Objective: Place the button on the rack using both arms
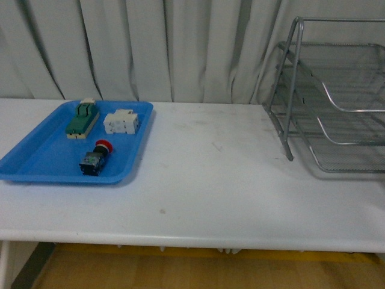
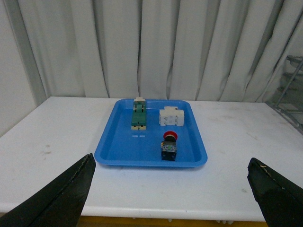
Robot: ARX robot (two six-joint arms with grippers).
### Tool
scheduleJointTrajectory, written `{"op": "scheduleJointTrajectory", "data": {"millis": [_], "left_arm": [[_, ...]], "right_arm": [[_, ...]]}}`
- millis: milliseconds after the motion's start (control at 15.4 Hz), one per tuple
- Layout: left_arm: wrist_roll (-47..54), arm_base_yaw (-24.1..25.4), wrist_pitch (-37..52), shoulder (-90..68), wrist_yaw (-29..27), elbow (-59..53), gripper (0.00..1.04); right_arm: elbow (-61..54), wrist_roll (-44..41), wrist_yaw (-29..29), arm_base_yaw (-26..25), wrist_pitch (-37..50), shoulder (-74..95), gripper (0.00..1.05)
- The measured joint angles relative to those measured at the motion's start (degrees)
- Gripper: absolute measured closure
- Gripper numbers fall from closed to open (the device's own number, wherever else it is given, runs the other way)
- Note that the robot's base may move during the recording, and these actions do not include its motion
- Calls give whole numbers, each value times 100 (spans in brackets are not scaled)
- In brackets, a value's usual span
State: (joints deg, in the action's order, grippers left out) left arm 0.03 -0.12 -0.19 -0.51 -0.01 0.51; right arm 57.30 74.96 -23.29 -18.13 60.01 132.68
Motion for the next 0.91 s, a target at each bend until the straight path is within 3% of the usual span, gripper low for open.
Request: {"op": "scheduleJointTrajectory", "data": {"millis": [260,325,650,910], "left_arm": [[0,0,0,0,0,0,7],[0,0,0,0,0,0,7],[0,0,-2,0,2,0,7],[0,0,0,0,0,0,7]], "right_arm": [[59,-101,31,9,118,2,95],[55,140,26,4,181,2,100],[-302,323,-92,-116,846,37,100],[-861,-142,-535,-376,1421,72,100]]}}
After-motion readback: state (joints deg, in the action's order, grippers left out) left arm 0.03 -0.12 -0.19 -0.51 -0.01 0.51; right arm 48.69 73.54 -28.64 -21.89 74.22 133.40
